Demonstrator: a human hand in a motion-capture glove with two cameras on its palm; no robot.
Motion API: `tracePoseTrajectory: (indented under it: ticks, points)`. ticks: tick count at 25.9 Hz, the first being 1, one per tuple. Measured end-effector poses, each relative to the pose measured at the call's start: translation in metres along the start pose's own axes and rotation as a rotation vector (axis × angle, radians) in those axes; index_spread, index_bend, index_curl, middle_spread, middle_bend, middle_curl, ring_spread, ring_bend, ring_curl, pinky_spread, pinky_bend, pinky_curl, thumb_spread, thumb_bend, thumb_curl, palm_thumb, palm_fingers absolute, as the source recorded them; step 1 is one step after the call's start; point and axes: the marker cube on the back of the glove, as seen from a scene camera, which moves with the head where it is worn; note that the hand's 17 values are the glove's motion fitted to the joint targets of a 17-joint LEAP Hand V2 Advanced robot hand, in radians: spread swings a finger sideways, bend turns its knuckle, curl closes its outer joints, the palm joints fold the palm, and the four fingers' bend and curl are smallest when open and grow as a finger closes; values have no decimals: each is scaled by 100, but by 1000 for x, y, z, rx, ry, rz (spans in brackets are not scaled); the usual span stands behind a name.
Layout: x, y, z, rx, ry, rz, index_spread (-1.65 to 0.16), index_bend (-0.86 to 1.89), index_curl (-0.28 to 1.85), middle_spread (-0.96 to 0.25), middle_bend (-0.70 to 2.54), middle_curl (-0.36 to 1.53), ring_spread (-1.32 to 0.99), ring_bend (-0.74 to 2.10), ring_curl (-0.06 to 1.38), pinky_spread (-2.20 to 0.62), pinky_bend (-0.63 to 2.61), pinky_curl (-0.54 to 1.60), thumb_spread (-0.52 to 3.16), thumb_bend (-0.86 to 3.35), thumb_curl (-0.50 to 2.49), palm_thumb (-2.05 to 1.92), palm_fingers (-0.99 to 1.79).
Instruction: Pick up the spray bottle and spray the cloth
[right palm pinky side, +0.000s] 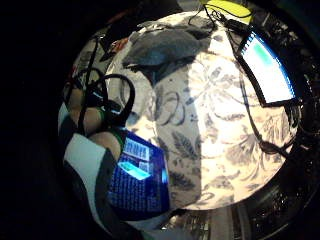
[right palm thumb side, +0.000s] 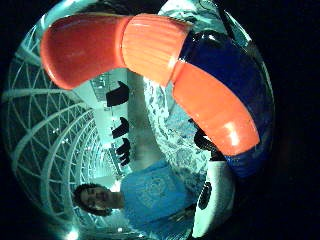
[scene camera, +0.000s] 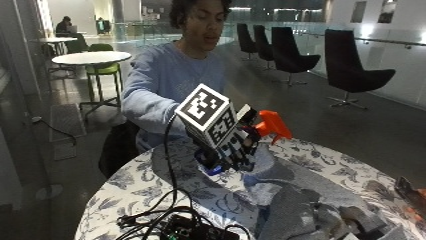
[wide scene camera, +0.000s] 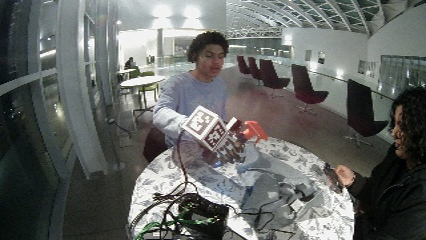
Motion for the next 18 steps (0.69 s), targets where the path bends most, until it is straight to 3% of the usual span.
tracePoseTrajectory:
  ticks: [18]
  points:
    - [-21,-15,15,-150,203,126,-22,11,28,-5,21,42,-5,57,38,3,41,37,65,-3,62,105,112]
